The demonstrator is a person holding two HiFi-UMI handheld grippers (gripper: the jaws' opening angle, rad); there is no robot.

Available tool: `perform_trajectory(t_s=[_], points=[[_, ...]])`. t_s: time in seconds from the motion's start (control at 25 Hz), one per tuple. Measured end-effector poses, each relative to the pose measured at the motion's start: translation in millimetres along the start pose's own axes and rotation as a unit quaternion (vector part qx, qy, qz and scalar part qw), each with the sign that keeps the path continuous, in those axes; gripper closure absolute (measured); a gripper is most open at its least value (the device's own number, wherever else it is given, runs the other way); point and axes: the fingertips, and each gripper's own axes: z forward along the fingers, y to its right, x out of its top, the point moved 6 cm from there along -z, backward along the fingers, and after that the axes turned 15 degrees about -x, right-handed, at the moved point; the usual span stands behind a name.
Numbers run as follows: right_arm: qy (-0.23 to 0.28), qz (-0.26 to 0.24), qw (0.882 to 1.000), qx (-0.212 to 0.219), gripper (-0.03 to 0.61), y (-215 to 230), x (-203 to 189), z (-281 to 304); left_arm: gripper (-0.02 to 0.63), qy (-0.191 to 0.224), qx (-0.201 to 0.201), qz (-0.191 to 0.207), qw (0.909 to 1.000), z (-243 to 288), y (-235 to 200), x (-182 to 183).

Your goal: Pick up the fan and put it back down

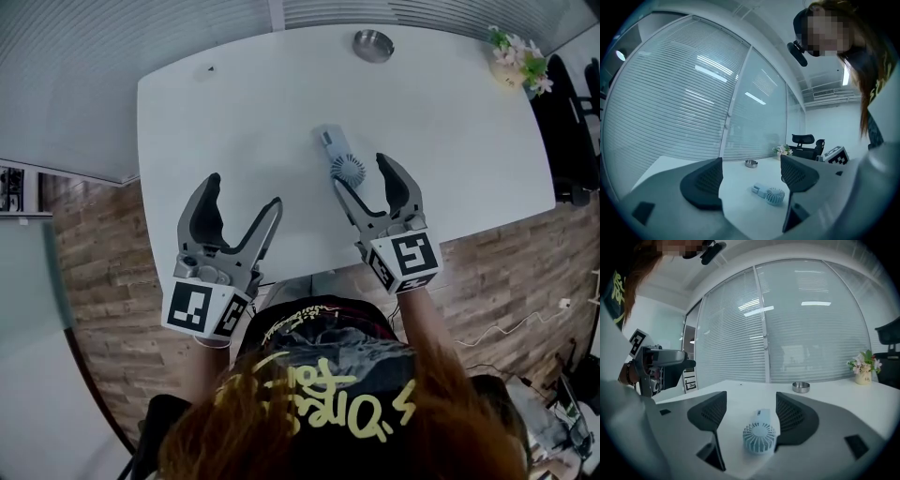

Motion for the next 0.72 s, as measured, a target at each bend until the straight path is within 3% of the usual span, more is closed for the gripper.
perform_trajectory(t_s=[0.72], points=[[-0.121,-0.060,0.991,-0.002,0.268,1.5,-62.5,34.3,0.233,-0.014,0.035,-0.004,0.9993,-17.1,-3.8,-7.5]])
